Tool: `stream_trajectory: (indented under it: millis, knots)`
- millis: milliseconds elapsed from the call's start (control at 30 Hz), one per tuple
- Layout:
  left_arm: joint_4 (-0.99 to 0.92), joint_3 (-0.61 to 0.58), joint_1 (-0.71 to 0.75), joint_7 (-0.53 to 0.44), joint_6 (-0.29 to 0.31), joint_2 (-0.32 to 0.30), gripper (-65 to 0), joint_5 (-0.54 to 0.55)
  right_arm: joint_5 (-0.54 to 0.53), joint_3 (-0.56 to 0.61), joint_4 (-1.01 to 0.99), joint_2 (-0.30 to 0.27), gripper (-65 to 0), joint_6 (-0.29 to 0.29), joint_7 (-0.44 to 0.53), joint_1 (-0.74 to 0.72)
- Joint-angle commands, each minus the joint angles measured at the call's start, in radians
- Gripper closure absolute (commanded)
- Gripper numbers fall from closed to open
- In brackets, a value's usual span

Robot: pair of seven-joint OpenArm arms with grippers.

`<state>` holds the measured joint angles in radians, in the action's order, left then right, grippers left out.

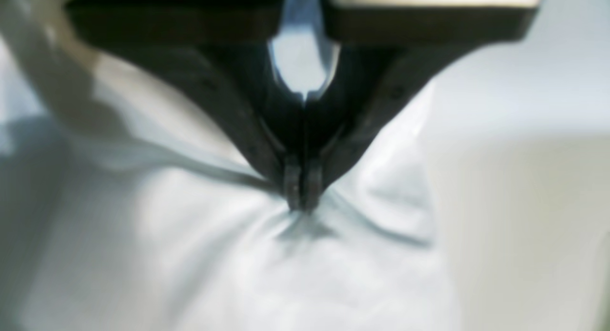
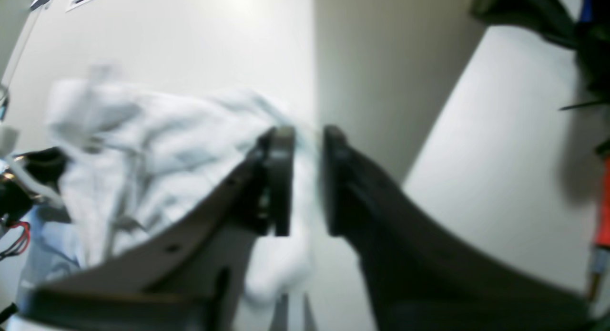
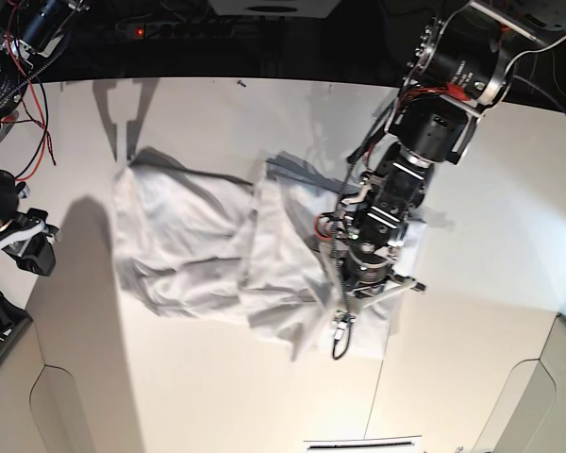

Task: Layout the t-shirt on the table in an organized manner, then fold the t-shirt properly
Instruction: 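Grasp the folded white shirt's edge with the left gripper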

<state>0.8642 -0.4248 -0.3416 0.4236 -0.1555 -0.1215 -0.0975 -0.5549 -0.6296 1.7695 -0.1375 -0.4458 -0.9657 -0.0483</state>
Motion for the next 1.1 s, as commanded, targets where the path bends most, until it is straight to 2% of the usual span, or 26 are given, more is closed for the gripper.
stream_trajectory:
  millis: [0, 167, 267, 433, 533, 700, 833, 933, 1067]
  knots:
    - [-0.003, 0.001, -0.004, 0.068, 0.006, -0.009, 0.0, 0.018, -0.027, -0.001, -0.008, -0.012, -16.8, -0.005, 0.026, -0.016]
    - [-0.003, 0.001, 0.010, 0.066, 0.021, -0.027, 0.0, 0.018, -0.126, 0.003, -0.190, -0.013, -26.0, -0.072, 0.006, -0.068]
    - [-0.003, 0.001, 0.027, 0.060, 0.073, -0.017, 0.0, 0.024, -0.188, 0.007, -0.331, -0.016, -27.0, -0.106, -0.005, -0.131]
    - [-0.003, 0.000, 0.057, 0.039, 0.108, -0.006, 0.0, 0.026, -0.197, 0.065, -0.595, -0.044, -30.9, -0.121, -0.008, -0.282]
    - [-0.003, 0.000, 0.065, 0.040, 0.116, -0.006, 0.0, 0.026, -0.148, 0.123, -0.757, -0.076, -30.9, -0.119, 0.018, -0.361]
    - [-0.002, 0.000, 0.066, 0.040, 0.116, -0.006, 0.0, 0.026, 0.063, 0.153, -0.964, -0.081, -30.9, -0.097, 0.193, -0.433]
    - [-0.001, 0.000, 0.064, 0.040, 0.130, -0.006, 0.0, 0.027, 0.065, 0.153, -1.067, -0.069, -30.9, -0.100, 0.211, -0.444]
    - [-0.001, 0.000, 0.065, 0.040, 0.154, -0.006, 0.0, 0.034, 0.050, 0.153, -1.085, -0.048, -30.9, -0.109, 0.210, -0.444]
    - [-0.001, 0.000, 0.065, 0.042, 0.154, -0.006, 0.0, 0.060, 0.005, 0.161, -1.085, -0.022, -30.9, -0.113, 0.209, -0.445]
